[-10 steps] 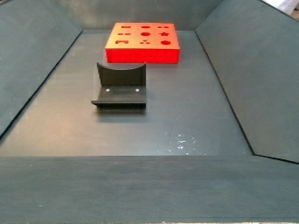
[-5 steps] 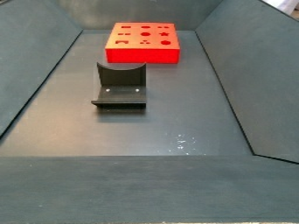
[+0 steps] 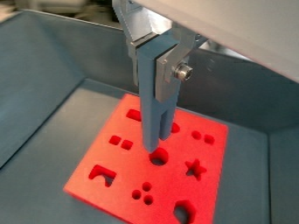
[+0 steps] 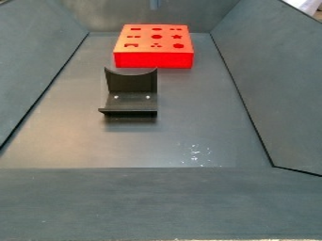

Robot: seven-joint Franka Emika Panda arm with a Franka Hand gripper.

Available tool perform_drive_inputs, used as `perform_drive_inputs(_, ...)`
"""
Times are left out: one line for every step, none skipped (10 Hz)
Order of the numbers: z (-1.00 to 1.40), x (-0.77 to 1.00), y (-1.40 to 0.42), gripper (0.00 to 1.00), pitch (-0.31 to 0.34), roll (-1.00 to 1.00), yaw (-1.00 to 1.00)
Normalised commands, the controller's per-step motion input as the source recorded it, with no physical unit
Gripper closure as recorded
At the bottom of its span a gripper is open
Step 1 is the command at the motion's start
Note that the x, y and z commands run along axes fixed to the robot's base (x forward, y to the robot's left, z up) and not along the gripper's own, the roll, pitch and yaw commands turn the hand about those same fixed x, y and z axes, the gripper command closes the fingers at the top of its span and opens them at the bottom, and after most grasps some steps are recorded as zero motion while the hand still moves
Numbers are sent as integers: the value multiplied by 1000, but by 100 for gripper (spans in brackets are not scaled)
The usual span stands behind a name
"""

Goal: Pick up the double-square object. Move up. Move to above the board. Insert the double-square object.
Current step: Insert the double-square object.

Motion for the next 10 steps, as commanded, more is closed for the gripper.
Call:
perform_drive_inputs(-383,37,-83,100,0,0,-980)
perform_drive_inputs(-363,69,-100,100,0,4,-934)
perform_drive_inputs(-337,177,-126,100,0,24,-840)
perform_drive_inputs(-209,440,-197,100,0,0,-606)
perform_drive_inputs(-91,314,-163,100,-7,-11,-720)
perform_drive_inputs(-160,420,-211,100,-66,0,-600)
perform_drive_inputs(-329,334,-280,100,-99,87,-654)
perform_drive_inputs(-377,471,-226,100,-90,310,-563)
perform_drive_inputs(-337,486,-154,100,-100,359,-571)
perform_drive_inputs(-189,403,-143,100,-99,286,-649)
